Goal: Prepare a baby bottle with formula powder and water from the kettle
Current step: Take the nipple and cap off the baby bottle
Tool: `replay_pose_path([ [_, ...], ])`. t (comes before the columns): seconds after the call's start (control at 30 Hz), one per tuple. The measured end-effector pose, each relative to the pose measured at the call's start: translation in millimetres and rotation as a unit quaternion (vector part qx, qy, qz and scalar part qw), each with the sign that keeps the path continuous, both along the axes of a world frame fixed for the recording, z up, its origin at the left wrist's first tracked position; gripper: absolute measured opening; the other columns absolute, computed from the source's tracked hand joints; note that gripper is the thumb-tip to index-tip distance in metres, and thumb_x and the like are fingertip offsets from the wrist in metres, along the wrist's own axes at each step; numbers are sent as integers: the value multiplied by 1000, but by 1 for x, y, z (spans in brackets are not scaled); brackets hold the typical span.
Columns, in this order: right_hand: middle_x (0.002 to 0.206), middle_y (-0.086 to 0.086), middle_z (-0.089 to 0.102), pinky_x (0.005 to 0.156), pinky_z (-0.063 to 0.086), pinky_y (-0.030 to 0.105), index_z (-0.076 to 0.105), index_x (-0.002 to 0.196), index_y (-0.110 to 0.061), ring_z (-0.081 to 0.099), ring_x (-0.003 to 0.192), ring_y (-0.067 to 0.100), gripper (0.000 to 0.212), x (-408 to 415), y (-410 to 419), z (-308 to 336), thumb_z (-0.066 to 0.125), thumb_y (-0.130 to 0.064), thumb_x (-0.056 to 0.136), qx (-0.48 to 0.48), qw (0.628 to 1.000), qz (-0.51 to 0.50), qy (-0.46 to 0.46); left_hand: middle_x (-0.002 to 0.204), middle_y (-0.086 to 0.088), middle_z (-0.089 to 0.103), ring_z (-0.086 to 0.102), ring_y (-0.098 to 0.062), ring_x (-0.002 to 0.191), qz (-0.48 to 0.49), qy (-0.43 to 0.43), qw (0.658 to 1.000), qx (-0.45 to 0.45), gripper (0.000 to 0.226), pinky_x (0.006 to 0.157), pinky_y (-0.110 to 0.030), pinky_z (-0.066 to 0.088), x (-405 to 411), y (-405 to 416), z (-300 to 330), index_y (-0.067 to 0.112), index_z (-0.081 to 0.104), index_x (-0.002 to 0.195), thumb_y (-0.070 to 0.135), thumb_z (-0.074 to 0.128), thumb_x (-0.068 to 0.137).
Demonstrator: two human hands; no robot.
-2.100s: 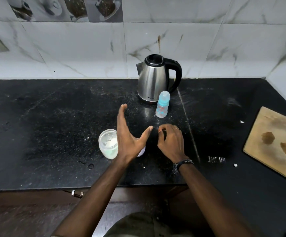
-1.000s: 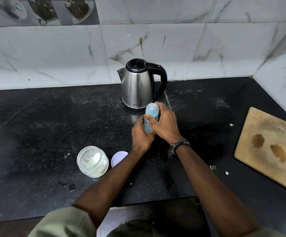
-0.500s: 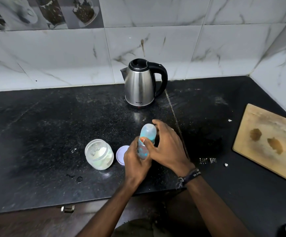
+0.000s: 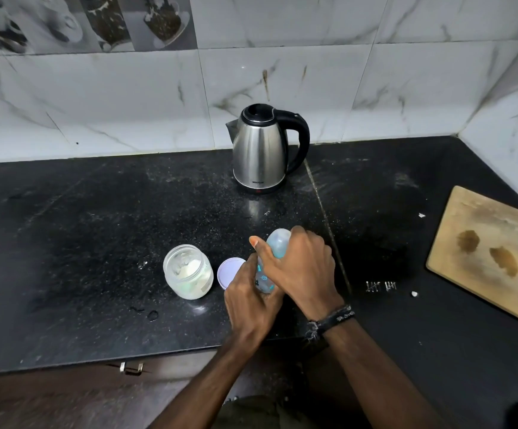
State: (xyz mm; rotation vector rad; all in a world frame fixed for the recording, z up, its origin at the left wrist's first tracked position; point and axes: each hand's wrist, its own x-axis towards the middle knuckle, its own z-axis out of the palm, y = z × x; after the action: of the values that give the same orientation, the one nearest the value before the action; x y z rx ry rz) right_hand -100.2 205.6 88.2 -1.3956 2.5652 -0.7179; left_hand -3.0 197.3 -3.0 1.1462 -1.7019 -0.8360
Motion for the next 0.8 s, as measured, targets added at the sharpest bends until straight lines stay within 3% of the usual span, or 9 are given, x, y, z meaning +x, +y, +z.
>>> replay_pose_path([
  [0.1, 100, 14, 69, 65, 37, 33, 61, 93, -8, 66, 94, 37, 67, -3, 1, 6, 57, -74, 81, 9, 999, 20, 30, 71, 13, 58, 50, -10, 60, 9, -23, 1000, -11, 49, 55, -24, 38, 1, 2, -1, 21, 66, 111, 55, 65, 77],
  [0.17, 95, 17, 70, 63, 34, 32, 62, 87, -8, 67, 90, 39, 62, -8, 0, 7, 59, -70, 81, -7, 998, 44, 44, 70, 15, 56, 51, -7, 61, 7, -29, 999, -12, 50, 55, -19, 37, 2, 2, 0, 17, 69, 108, 57, 67, 77],
  [0.27, 83, 16, 71, 61, 33, 30, 55, 73, -14, 66, 79, 38, 55, -15, 0, 2, 57, -69, 75, -56, 995, 67, 41, 67, 16, 60, 55, -2, 60, -22, -35, 999, 8, 34, 57, -14, 39, 6, 1, 5, 31, 66, 102, 50, 74, 75],
  [0.37, 70, 7, 66, 57, 41, 31, 46, 64, -15, 62, 67, 32, 51, -21, 2, -4, 61, -63, 71, -106, 990, 92, 14, 75, 17, 70, 61, 1, 65, -90, 21, 993, 69, 26, 61, -24, 49, 12, -3, 7, 38, 65, 94, 34, 82, 74],
  [0.5, 77, -4, 66, 66, 53, 36, 65, 76, -15, 63, 70, 17, 43, -28, 3, -7, 68, -57, 72, -156, 973, 144, -92, 88, 9, 78, 72, -5, 79, -139, 85, 979, 124, 24, 71, -25, 56, 18, -4, 9, 24, 73, 101, 21, 84, 80],
  [0.63, 90, -4, 72, 70, 56, 28, 71, 93, -18, 70, 80, 12, 21, -34, 5, 0, 80, -33, 82, -209, 918, 160, -296, 94, 6, 80, 77, -17, 88, -120, 87, 980, 129, 33, 78, -34, 63, 21, -3, 9, 25, 74, 110, 16, 88, 82],
  [0.8, 98, 0, 73, 71, 56, 21, 65, 111, -9, 70, 85, 6, 38, -36, 7, 1, 81, -20, 79, -249, 865, 142, -412, 98, 15, 78, 75, -9, 88, -117, 79, 985, 101, 43, 77, -21, 60, 23, -4, 13, 37, 69, 111, 12, 89, 81],
])
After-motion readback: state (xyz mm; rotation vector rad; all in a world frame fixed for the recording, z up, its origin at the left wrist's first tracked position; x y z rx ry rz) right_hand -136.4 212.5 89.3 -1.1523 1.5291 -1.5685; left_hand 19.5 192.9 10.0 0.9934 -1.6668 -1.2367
